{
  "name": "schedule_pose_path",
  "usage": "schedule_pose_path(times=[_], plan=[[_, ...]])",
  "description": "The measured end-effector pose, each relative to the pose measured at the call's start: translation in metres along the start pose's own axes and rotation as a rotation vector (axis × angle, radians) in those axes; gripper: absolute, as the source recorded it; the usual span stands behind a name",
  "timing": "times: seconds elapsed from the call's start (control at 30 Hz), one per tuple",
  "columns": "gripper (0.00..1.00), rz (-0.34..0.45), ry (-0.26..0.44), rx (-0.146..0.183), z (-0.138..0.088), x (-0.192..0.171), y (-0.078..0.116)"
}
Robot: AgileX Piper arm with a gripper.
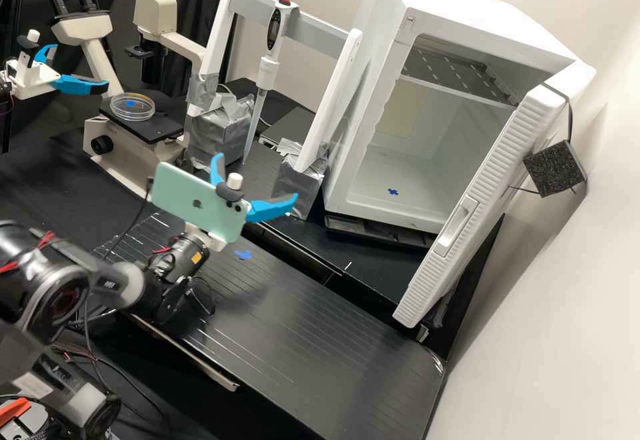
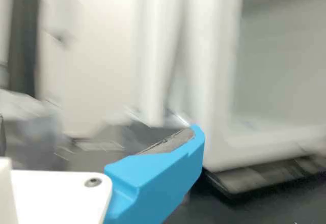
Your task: Move the petri dish to the bench
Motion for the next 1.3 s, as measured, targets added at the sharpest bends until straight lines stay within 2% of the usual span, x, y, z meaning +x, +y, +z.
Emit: schedule_pose_path(times=[0.1,0.2,0.27,0.37,0.57,0.73,0.9,1.07,1.3], plan=[[1.0,-0.012,0.139,-0.014,-0.03,-0.013,-0.003],[1.0,-0.029,0.257,-0.048,-0.056,-0.022,-0.009],[1.0,-0.042,0.312,-0.07,-0.07,-0.028,-0.013],[1.0,-0.076,0.345,-0.094,-0.083,-0.03,-0.019],[1.0,-0.129,0.371,-0.118,-0.099,-0.027,-0.026],[1.0,-0.156,0.402,-0.1,-0.115,-0.016,-0.031],[1.0,-0.243,0.424,-0.113,-0.135,0.001,-0.052],[1.0,-0.353,0.399,-0.13,-0.149,0.025,-0.08],[1.0,-0.43,0.391,-0.141,-0.165,0.051,-0.109]])
